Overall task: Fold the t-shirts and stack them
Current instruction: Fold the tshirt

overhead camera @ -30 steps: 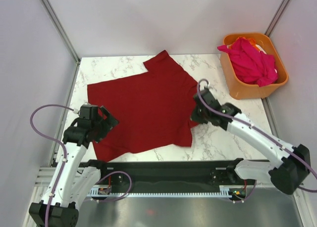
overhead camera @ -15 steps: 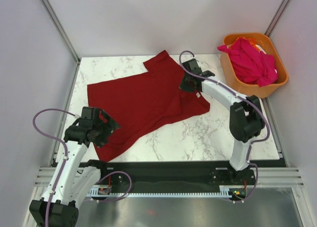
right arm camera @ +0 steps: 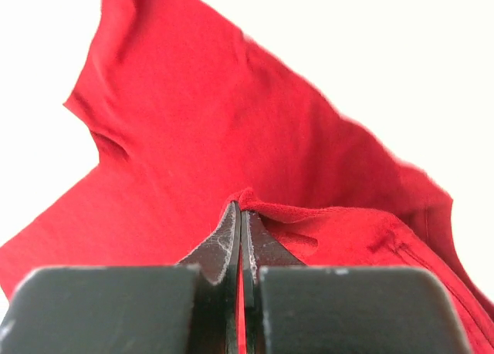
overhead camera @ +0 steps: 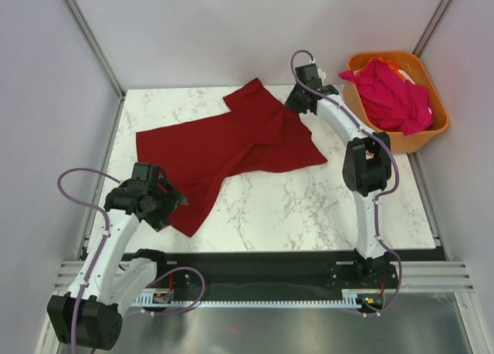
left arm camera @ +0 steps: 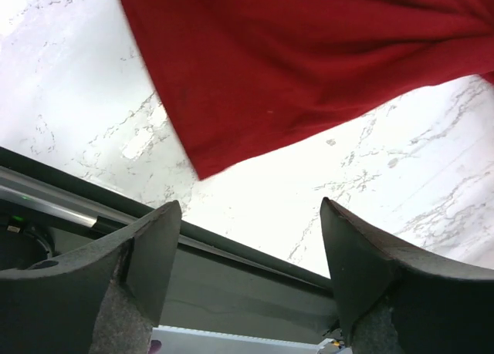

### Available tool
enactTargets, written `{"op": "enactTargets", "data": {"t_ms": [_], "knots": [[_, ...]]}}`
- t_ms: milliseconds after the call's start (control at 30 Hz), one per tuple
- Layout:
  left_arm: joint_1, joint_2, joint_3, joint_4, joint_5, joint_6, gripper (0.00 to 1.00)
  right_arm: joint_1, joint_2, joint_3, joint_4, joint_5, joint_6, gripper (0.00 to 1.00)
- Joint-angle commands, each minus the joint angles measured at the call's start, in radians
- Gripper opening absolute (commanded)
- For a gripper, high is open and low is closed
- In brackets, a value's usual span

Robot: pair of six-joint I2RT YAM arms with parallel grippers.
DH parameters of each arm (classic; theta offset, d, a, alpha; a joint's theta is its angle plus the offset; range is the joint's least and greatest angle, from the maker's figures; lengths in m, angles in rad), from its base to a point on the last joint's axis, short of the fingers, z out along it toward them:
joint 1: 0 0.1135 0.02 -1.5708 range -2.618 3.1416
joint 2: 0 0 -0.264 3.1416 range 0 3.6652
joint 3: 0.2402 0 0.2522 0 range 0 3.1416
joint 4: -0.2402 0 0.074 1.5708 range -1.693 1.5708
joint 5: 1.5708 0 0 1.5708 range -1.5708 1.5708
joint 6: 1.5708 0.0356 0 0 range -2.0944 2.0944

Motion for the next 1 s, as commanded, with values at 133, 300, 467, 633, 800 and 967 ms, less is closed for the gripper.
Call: {"op": "enactTargets", "data": {"t_ms": [133,300,467,633,800,967], "knots": [[-0.012,0.032,-0.067,0.029,0.06,-0.008,0.72,-0.017,0.082,0.112,0.011,-0.068,-0.011,0.0],[-0.129,0.123,-0.101,0.029,0.06,-0.008,0.72,-0.025,0.094,0.093,0.029,-0.094,-0.008,0.0],[-0.202,0.214,-0.135,0.029,0.06,-0.008,0.72,-0.03,0.076,0.047,0.057,-0.101,0.001,0.0],[-0.202,0.223,-0.123,0.029,0.06,-0.008,0.72,-0.033,0.055,0.017,0.069,-0.133,-0.004,0.0],[-0.203,0.274,-0.143,0.029,0.06,-0.008,0.72,-0.039,0.044,-0.012,0.083,-0.143,-0.004,0.0],[-0.205,0.302,-0.126,0.029,0.06,-0.008,0.72,-0.042,0.03,-0.044,0.098,-0.15,-0.001,0.0]]}}
